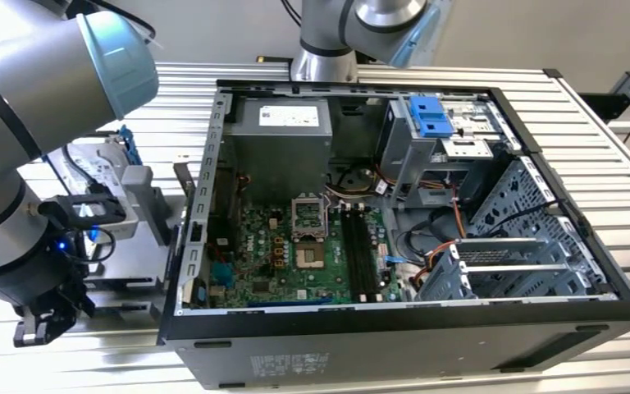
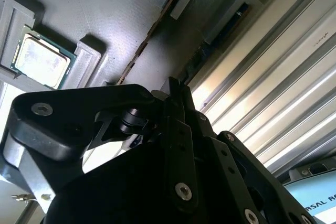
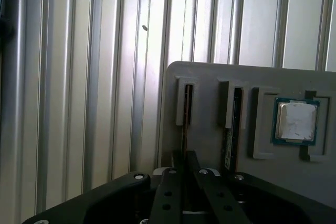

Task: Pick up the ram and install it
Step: 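Pick up the ram and move it above insertion slot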

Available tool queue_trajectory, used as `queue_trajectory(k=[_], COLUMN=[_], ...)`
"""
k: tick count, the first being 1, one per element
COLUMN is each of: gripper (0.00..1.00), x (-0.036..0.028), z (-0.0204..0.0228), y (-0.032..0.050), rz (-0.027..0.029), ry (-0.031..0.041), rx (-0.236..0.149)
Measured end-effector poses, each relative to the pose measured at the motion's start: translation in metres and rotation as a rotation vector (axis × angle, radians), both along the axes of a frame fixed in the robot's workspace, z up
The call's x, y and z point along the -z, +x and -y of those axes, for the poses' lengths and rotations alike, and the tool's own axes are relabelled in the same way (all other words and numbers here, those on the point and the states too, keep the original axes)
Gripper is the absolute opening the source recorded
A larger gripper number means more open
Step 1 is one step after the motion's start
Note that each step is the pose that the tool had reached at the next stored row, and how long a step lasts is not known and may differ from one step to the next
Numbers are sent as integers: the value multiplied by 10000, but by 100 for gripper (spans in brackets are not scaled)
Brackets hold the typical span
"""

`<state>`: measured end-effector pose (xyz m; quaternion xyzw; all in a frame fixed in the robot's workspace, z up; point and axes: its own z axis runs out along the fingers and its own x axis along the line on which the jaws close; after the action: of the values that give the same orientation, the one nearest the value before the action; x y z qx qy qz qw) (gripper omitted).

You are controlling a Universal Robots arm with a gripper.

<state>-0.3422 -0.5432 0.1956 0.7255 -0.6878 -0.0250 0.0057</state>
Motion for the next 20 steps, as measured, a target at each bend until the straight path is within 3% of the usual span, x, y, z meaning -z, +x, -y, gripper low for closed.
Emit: queue_trajectory(k=[14,20], gripper=[0,0], x=[-138,-244], z=[0,0], y=[-1,0], rz=[1,0], ry=[1,1], rx=[1,0])
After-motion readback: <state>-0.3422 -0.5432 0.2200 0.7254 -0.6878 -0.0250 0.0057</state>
